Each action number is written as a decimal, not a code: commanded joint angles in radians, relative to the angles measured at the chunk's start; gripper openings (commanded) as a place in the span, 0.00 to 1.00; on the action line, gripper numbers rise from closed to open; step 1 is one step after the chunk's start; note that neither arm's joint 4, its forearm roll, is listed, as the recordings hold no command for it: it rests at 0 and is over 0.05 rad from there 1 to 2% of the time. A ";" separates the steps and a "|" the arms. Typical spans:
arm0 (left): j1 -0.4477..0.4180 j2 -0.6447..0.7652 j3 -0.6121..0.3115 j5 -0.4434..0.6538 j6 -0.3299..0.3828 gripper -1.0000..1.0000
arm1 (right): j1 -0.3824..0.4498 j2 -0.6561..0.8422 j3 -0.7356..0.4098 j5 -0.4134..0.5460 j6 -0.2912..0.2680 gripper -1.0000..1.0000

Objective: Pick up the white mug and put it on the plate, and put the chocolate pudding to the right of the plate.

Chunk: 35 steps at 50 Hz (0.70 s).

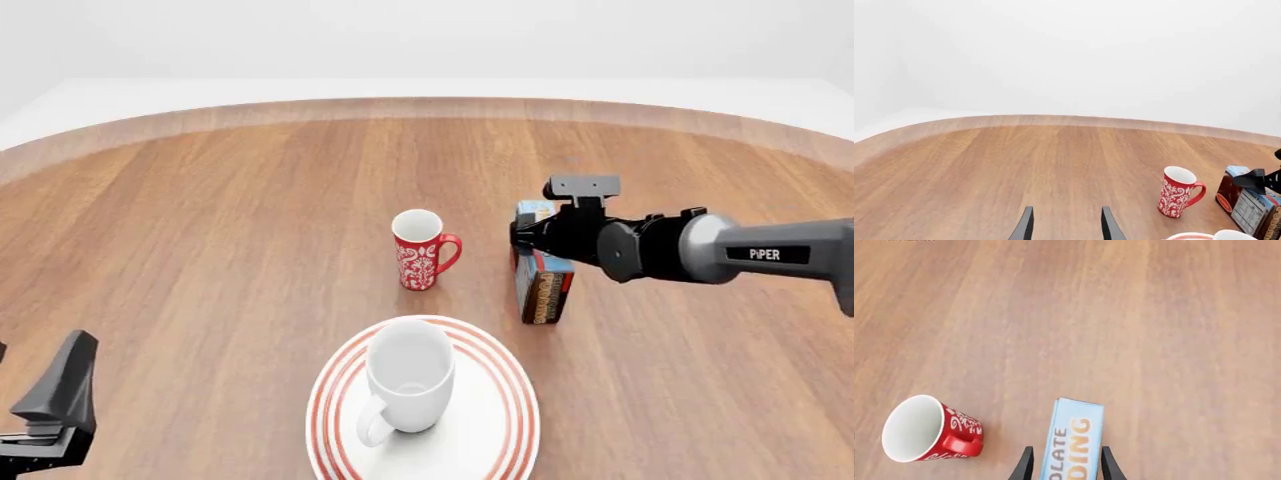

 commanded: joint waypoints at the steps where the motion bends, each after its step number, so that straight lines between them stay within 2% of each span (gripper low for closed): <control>1: -0.001 -0.046 0.000 0.020 0.004 1.00 | -0.017 0.039 0.006 0.014 -0.020 1.00; 8: -0.001 -0.060 0.000 0.034 0.003 1.00 | -0.010 0.055 -0.006 0.027 -0.011 1.00; 9: 0.004 -0.061 -0.001 -0.007 -0.022 1.00 | -0.007 0.059 -0.010 0.029 -0.009 1.00; 11: 0.000 -0.061 0.000 0.020 -0.002 1.00 | -0.003 0.062 -0.013 0.032 -0.006 1.00; 12: 0.005 -0.061 0.000 -0.006 -0.025 1.00 | -0.003 0.063 -0.013 0.033 -0.006 0.00; 18: 0.001 -0.061 -0.014 0.016 -0.019 1.00 | -0.004 0.063 -0.012 0.034 -0.008 0.00; 28: 0.001 -0.061 -0.092 0.094 -0.019 1.00 | 0.001 0.063 -0.014 0.039 -0.011 0.00; 32: 0.001 -0.061 -0.083 0.086 -0.019 1.00 | 0.002 0.062 -0.015 0.042 -0.010 0.00; 33: -0.003 -0.061 -0.038 0.140 0.001 1.00 | 0.001 0.060 -0.014 0.042 -0.011 0.00; 35: -0.002 -0.047 0.000 0.065 -0.004 1.00 | 0.002 0.055 -0.014 0.044 -0.011 0.00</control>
